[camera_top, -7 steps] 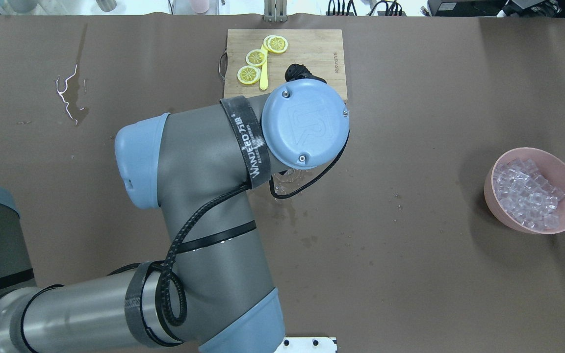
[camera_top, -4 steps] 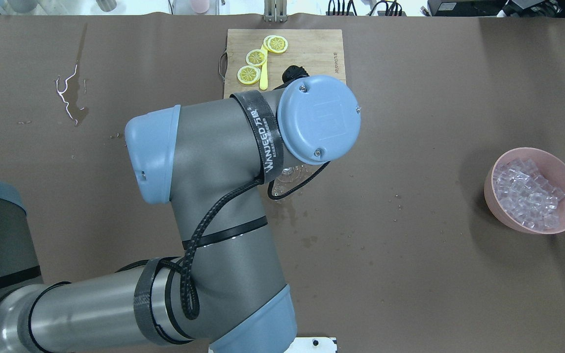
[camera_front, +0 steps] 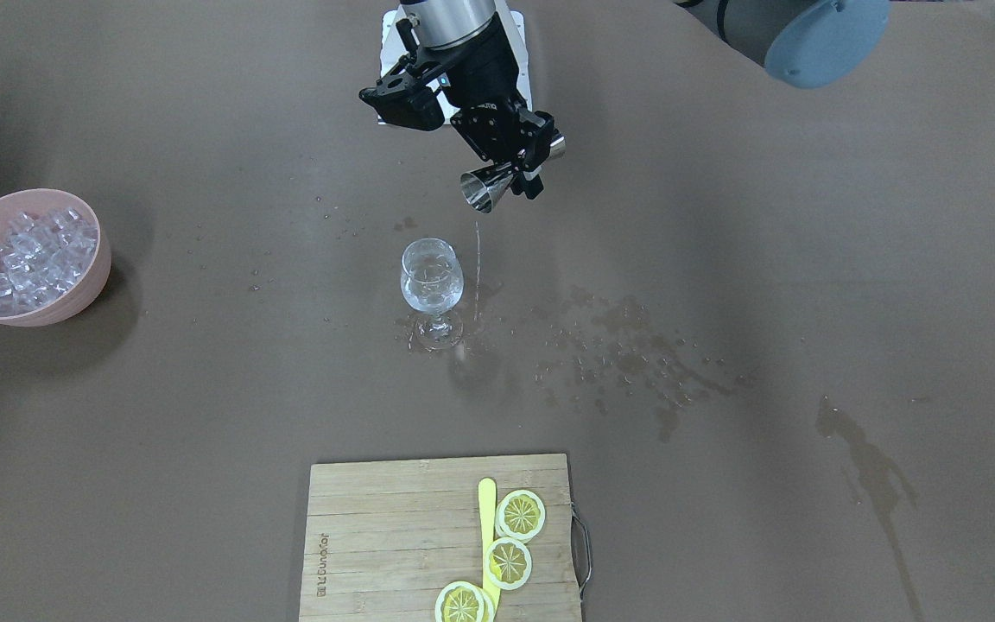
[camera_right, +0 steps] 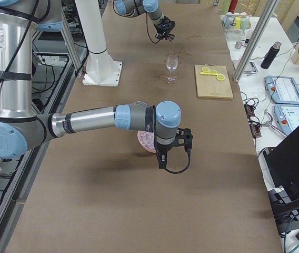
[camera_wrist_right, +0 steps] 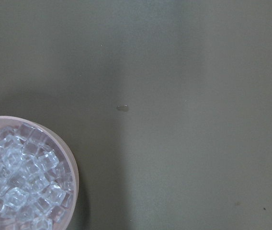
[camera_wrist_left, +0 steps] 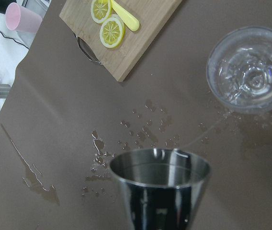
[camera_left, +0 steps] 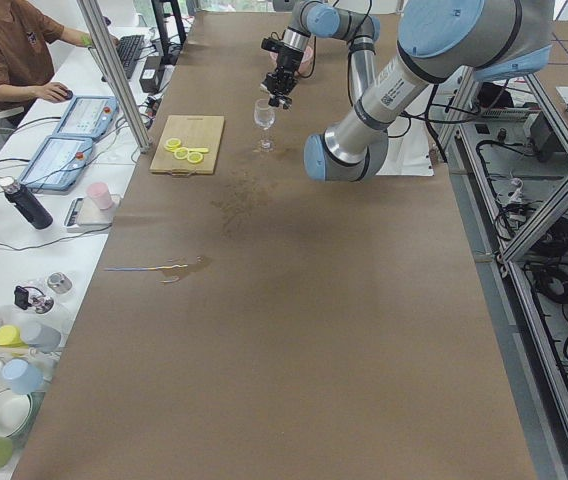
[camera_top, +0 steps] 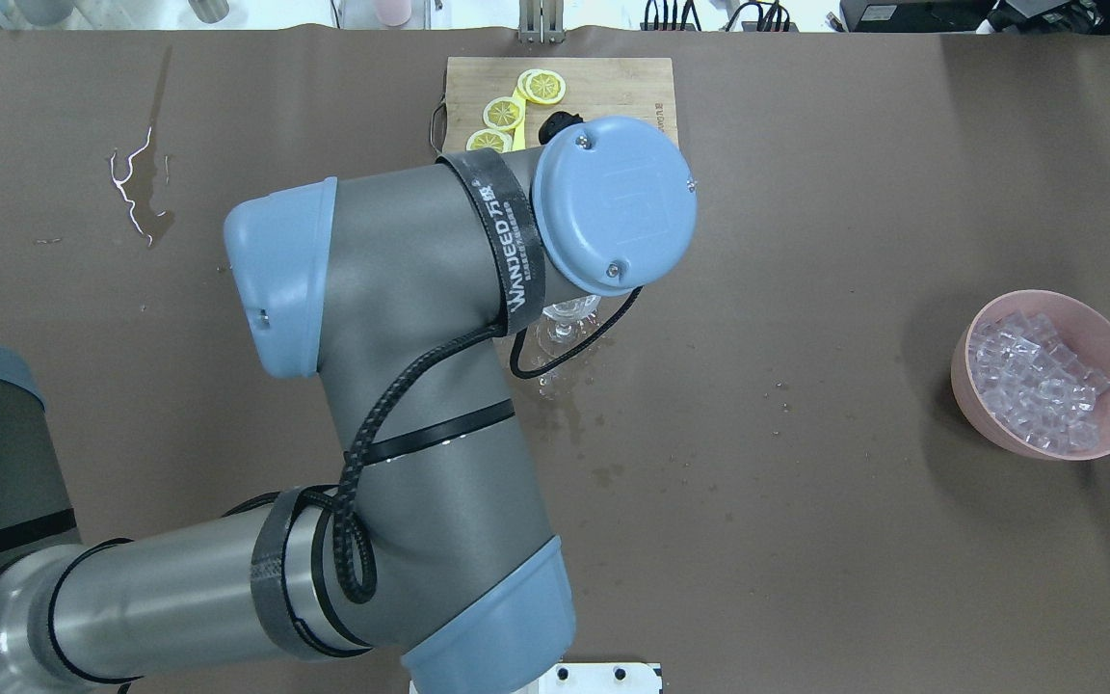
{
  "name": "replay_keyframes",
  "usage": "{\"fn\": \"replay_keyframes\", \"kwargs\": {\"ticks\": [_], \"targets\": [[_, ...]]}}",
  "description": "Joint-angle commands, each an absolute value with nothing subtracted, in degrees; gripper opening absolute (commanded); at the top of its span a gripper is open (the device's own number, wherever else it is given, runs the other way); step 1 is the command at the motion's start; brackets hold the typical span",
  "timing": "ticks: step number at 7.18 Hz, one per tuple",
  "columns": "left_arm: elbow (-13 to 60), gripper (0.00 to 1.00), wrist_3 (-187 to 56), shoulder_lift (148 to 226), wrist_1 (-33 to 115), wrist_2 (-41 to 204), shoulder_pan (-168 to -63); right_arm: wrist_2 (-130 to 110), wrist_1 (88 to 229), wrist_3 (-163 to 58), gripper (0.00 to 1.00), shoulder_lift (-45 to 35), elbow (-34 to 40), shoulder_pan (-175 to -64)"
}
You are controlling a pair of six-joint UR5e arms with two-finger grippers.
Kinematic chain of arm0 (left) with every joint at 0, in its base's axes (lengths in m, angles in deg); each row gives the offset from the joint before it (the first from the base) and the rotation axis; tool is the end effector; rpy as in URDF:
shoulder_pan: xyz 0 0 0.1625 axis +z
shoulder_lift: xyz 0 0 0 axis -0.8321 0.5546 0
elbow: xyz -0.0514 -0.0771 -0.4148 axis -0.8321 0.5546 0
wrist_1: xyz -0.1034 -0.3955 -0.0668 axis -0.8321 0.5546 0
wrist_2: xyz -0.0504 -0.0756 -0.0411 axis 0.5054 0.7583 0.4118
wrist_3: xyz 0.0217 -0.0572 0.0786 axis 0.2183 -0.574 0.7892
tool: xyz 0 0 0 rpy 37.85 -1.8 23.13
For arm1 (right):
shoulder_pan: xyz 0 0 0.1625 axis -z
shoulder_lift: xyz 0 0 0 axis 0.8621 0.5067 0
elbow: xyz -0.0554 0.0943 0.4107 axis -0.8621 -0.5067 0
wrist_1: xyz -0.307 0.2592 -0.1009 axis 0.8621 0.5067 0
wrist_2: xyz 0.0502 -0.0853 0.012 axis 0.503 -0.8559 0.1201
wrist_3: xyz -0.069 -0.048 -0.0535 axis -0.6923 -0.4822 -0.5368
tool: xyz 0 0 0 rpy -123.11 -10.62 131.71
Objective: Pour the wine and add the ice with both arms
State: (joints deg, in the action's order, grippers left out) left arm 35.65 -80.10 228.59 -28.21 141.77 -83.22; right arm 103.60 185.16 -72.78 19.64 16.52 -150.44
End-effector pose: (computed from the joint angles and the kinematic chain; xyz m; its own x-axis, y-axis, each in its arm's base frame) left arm 0.4811 -0.4096 0.0210 0.8202 0.5519 -0.1508 -0.4099 0.7508 0.5180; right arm 0.0681 -0.4459 0.5771 0.6897 -0.0344 0.7232 0.0277 0.9994 0.0211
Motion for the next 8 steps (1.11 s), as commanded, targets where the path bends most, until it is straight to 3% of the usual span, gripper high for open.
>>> {"fn": "replay_keyframes", "kwargs": {"ticks": [1,2,5,7,8], "targets": [[38.5,0.00,-92.8,222.0,-10.4,144.5,-83.7,103.6,185.1,-72.7,1.00,19.6,16.4,-150.4],[40.6,0.00,-95.1,218.1,-3.8,144.5,-83.8,103.6,185.1,-72.7,1.00,19.6,16.4,-150.4],[45.2,0.00,-99.2,215.9,1.9,144.1,-87.5,103.6,185.1,-72.9,1.00,19.6,16.6,-150.4],[46.8,0.00,-101.5,201.6,24.6,143.9,-91.1,103.6,185.1,-72.8,1.00,19.4,16.6,-150.4],[46.9,0.00,-104.2,198.0,28.5,144.0,-93.3,103.6,185.1,-72.7,1.00,19.2,16.6,-150.4]]}}
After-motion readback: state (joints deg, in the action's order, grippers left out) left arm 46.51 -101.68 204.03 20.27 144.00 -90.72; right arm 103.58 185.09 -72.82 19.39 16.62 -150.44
